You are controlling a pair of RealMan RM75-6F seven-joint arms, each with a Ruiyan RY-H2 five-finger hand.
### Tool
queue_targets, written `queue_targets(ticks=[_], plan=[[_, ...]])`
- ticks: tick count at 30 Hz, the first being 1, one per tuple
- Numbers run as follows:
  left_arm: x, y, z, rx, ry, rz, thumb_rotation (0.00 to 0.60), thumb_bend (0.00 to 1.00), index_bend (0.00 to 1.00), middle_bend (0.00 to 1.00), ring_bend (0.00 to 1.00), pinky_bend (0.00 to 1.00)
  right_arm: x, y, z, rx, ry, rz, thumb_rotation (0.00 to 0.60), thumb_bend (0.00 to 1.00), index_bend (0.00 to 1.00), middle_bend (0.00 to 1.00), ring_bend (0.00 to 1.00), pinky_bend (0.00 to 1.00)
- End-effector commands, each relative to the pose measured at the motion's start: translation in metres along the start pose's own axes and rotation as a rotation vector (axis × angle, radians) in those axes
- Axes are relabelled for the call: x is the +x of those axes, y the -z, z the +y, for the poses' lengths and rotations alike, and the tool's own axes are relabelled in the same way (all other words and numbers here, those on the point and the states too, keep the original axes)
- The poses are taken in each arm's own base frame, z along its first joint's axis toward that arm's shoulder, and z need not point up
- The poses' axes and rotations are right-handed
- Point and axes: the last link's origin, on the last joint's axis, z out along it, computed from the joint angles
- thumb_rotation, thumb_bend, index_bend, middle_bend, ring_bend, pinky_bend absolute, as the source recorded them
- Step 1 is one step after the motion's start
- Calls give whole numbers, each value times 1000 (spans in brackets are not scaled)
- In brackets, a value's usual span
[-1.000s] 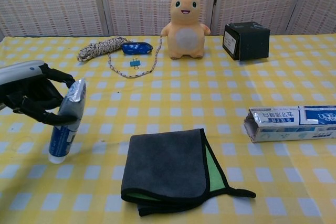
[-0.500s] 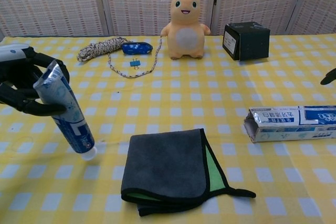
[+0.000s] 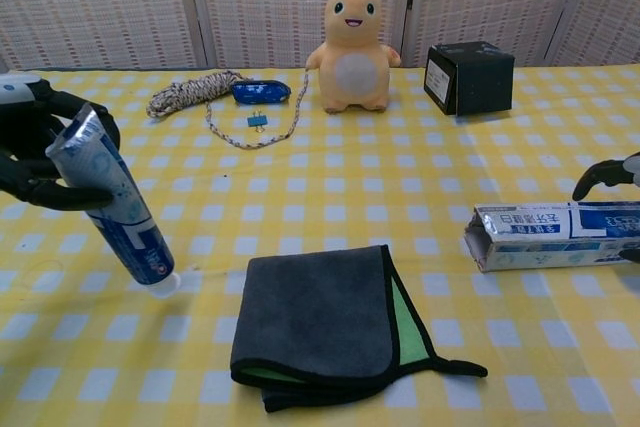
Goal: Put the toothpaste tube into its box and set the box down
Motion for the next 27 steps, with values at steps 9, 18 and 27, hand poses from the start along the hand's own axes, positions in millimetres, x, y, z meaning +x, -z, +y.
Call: queue_targets(ticks=[9,18,27], plan=[[3,3,-3,10,-6,3,600,441,848,1000,1000,1000,-9,-5,-9,16,-46,-2,600,326,336,232,233,324],[5,5,-2,9,-5,8,600,441,848,1000,1000,1000,-12,-4,-12,23,-50,8,600,325,362,253,334,479],[7,7,-2,8,-7,18,600,441,848,1000,1000,1000,-11,-4,-11,23,-54,24,600,325,372,266,336,480]])
